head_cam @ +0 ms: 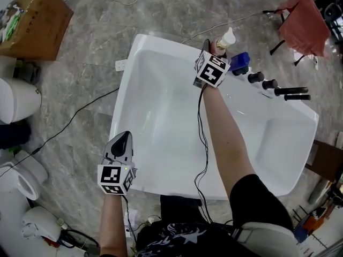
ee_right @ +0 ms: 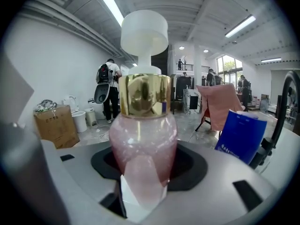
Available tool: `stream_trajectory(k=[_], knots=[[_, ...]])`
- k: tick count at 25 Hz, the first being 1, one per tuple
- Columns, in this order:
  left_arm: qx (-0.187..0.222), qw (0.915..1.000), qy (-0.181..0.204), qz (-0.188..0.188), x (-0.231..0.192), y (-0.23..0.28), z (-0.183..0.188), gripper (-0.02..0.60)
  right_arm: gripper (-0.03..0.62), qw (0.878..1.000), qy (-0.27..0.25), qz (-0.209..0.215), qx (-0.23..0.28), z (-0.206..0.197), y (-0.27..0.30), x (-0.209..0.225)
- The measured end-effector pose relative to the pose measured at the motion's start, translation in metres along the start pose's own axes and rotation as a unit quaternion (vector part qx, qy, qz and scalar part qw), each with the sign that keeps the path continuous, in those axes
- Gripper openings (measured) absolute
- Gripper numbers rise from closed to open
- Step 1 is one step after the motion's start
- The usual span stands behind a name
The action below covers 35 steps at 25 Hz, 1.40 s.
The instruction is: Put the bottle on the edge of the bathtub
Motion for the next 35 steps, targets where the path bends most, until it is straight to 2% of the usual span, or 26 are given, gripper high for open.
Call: stream_trajectory(k=[2, 4, 8, 16, 23, 29, 35], knots=[[0.001, 1.0000, -0.002, 0.001, 0.001, -0.002, 0.000, 0.015, 0.232, 1.000, -0.008, 0.011, -0.005, 0.001, -0.001, 0.000], [0.002, 1.0000, -0.003, 0.002, 0.003, -0.004, 0.001, 0.015, 0.259, 1.000, -0.020, 0.019, -0.005, 0.000, -0.004, 0.000], [0.006, 1.0000, 0.003, 0.001, 0.008, -0.012, 0.009, 0.015, 0.281, 0.999, -0.020, 0.020, -0.014, 0.001, -0.019, 0.006], [0.037, 0.9992, 0.012, -0.005, 0.028, -0.056, 0.028, 0.015, 0.284, 0.999, -0.030, 0.032, -0.030, 0.025, -0.083, 0.026], [0.060, 0.9977, 0.026, -0.017, 0.063, -0.105, 0.024, 0.015, 0.282, 0.997, -0.043, 0.070, -0.005, 0.052, -0.164, 0.040], [0.092, 0.9955, 0.023, -0.004, 0.085, -0.159, 0.007, 0.015, 0.280, 0.992, -0.035, 0.116, 0.026, 0.072, -0.254, 0.035], [0.121, 0.9926, 0.011, 0.000, 0.106, -0.227, -0.016, 0.015, 0.188, 0.985, -0.015, 0.167, 0.036, 0.070, -0.366, 0.031]])
Point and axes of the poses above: the fingertips, and each gripper's own axes: y forward along the fingers, x to its right, z out of its top, the point moved 10 cm from there along -y, backward along the fingers, and after that the axes turned 8 degrees about -z, right-handed, at the moved point
